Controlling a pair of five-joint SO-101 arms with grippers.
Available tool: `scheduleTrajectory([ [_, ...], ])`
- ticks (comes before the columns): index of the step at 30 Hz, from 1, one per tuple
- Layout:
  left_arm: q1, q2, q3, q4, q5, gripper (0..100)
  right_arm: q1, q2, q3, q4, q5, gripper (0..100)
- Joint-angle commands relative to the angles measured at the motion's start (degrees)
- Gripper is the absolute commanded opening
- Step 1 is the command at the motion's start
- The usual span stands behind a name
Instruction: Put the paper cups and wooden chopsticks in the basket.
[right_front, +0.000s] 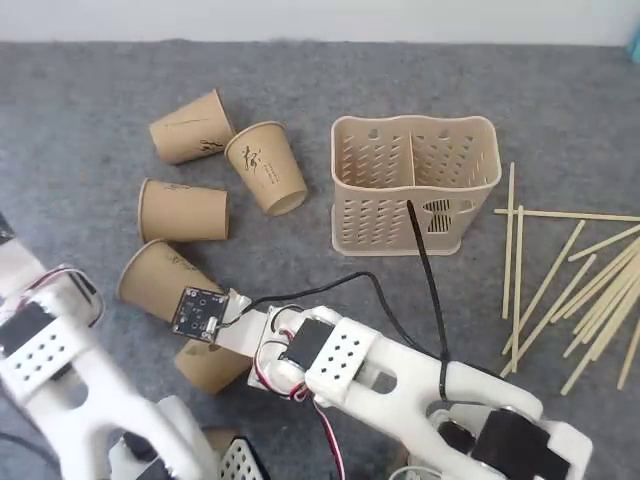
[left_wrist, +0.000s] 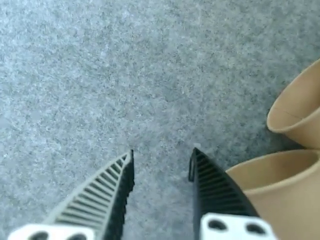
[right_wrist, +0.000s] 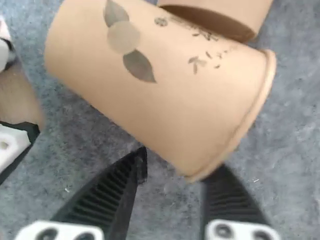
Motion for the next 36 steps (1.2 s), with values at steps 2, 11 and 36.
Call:
scheduleTrajectory([
  [2,1.85,-1.76,0.66,-2.46,0.62,18,-0.4,-0.57,-2.9,-0.57,2.29,3.1],
  [11,3.34,-1.76,3.91,-7.12,3.78,18,4.09,-9.63,-2.46,4.44,2.37,0.8],
  [36,7.47,-2.2,8.92,-13.19,8.88,17,18.42,-39.08,-38.33,46.81,26.81,0.8],
])
